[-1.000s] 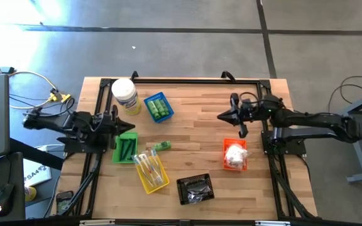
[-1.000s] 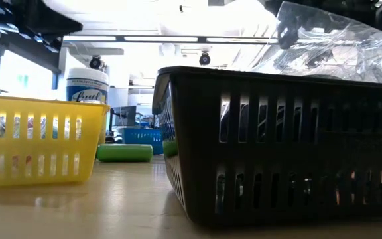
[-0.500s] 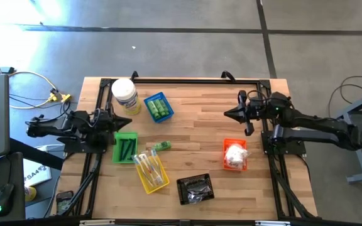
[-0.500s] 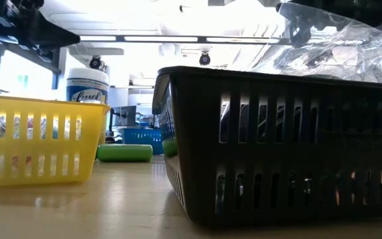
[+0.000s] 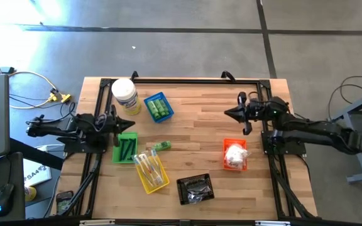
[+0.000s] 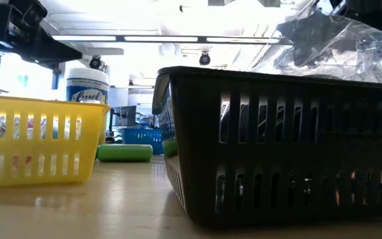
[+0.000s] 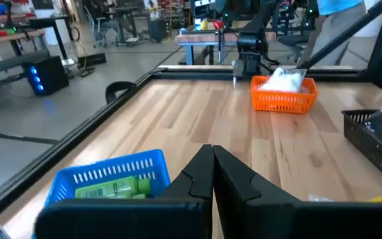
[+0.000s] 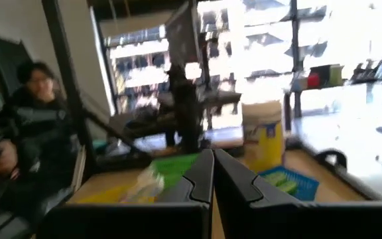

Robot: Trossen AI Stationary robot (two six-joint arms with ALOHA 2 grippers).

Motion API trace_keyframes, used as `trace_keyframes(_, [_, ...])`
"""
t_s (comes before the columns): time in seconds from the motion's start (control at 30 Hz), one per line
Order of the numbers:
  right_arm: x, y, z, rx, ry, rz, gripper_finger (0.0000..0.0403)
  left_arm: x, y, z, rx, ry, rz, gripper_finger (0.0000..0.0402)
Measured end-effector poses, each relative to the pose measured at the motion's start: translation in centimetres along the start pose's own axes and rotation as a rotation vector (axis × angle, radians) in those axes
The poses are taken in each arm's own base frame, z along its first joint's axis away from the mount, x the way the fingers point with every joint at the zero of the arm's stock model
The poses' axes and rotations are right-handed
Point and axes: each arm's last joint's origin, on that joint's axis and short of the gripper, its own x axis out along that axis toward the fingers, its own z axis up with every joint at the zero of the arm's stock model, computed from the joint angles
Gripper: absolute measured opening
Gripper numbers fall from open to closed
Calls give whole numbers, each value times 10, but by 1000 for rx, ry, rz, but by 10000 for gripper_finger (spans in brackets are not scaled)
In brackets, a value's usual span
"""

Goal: Pick & Place Travel size toiletries
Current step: Put the green shampoo into the blue bin

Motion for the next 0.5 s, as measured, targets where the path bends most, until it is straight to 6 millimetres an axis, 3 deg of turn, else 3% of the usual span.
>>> trace_keyframes(0.3, [-10, -8, -13, -15, -42, -79, 3, 0, 0, 3, -9, -39, 2, 0])
trace_keyframes(0.5, [12, -6, -4, 4, 7, -77, 3, 0, 2, 6, 42, -58, 53, 0])
